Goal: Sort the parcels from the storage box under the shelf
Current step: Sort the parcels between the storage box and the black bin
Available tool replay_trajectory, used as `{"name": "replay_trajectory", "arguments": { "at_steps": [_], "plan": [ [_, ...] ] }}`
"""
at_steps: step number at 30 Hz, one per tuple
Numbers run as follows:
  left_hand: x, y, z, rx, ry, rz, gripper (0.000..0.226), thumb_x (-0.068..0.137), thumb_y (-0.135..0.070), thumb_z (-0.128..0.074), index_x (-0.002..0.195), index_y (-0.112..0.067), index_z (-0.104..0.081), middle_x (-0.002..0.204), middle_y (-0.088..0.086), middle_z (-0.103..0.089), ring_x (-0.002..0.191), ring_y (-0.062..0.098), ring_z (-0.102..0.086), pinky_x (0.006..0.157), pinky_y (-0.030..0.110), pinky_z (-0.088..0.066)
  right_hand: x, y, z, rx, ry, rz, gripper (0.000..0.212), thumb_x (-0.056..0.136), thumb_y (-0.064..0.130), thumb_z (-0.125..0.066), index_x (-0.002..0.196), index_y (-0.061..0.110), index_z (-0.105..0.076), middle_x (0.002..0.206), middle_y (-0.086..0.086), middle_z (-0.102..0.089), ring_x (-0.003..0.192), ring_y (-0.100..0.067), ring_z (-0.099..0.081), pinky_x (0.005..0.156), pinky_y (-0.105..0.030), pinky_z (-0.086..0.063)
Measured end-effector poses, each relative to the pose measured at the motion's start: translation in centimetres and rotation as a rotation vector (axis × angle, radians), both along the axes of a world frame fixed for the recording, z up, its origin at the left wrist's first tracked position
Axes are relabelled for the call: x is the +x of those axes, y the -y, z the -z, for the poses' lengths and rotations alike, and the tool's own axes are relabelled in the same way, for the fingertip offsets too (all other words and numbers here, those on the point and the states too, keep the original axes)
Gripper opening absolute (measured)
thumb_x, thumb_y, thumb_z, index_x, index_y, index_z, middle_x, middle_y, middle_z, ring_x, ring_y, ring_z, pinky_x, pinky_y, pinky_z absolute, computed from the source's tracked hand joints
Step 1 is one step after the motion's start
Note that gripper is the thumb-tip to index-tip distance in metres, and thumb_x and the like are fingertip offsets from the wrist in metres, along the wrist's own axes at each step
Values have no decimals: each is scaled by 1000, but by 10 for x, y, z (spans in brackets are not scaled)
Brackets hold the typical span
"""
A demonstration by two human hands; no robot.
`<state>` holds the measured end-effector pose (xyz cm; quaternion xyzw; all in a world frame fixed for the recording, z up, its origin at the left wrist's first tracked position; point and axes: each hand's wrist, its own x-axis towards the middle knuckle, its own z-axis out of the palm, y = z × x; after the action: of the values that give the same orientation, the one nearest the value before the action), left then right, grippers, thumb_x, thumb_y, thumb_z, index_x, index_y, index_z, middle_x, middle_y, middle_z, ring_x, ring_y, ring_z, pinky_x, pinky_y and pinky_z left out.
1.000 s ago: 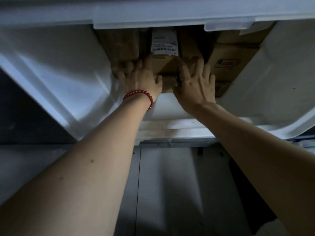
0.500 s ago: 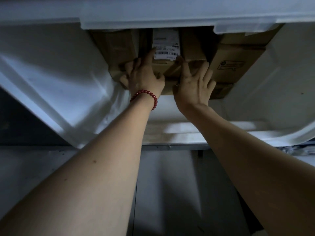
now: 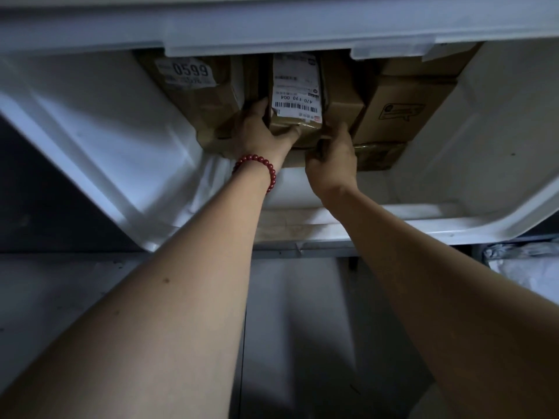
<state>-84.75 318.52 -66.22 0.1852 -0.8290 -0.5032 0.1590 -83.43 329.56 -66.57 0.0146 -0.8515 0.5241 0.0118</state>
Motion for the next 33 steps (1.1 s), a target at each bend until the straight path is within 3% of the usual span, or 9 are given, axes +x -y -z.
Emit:
{"name": "replay_trajectory", "arguments": {
  "at_steps": [5,9,11,14,18,23,27,32,33],
  "plan": [
    [13,-1,-5,125,-41,-2,78,63,-44,-84,129,-23,-48,130,3,-54,116,15,-54,99,32,-46,0,-1,-9,-270,169,69,46,88,0,-41,132,12,-50,129,-13,-55,121,-31,-51,106,-42,-41],
    [26,-5,-15,158,-28,-33,62,73,-58,-70,123,-29,-48,120,-6,-52,104,9,-52,75,14,-40,8,-6,-21,-471,306,117,29,102,23,-33,127,18,-46,126,-8,-57,113,-26,-54,95,-38,-42],
    [34,-7,-18,184,26,-30,57,78,-56,-66,123,-28,-46,113,-7,-50,101,13,-51,76,20,-42,16,-9,-25,-550,382,106,27,102,38,-34,121,20,-42,125,-6,-56,113,-27,-56,91,-45,-47],
    [46,-14,-27,285,129,-36,52,81,-48,-68,122,-29,-41,115,-3,-46,98,19,-55,83,37,-55,26,-11,-33,-636,478,106,19,99,35,-46,110,21,-40,123,-7,-58,111,-26,-58,88,-48,-52],
    [73,-27,-49,302,165,-19,57,81,-42,-69,126,-28,-38,119,0,-47,100,21,-55,89,40,-53,48,-24,-53,-614,475,143,18,95,26,-53,109,24,-42,126,-8,-57,115,-26,-55,90,-46,-50],
    [113,-38,-79,211,191,58,66,82,-41,-69,137,-29,-34,137,3,-44,102,16,-45,100,45,-45,80,-54,-83,-547,439,23,42,95,15,-53,133,26,-39,131,-4,-54,120,-24,-52,95,-48,-47],
    [143,-53,-100,197,212,129,70,84,-39,-67,142,-27,-30,140,2,-43,102,14,-43,101,46,-44,106,-76,-105,-481,421,-31,48,94,13,-52,139,26,-39,131,-4,-54,119,-22,-50,95,-46,-47],
    [172,-69,-113,260,163,131,71,83,-35,-69,142,-30,-30,103,-11,-46,83,5,-49,90,38,-50,132,-99,-125,-397,441,-112,62,93,9,-53,147,26,-27,126,0,-54,108,-17,-47,90,-45,-43],
    [179,-72,-113,284,155,127,71,83,-35,-70,142,-31,-31,101,-12,-45,87,8,-51,92,40,-50,138,-102,-127,-398,437,-117,65,93,8,-54,148,23,-24,127,-1,-54,108,-17,-47,90,-43,-41]
  ]
}}
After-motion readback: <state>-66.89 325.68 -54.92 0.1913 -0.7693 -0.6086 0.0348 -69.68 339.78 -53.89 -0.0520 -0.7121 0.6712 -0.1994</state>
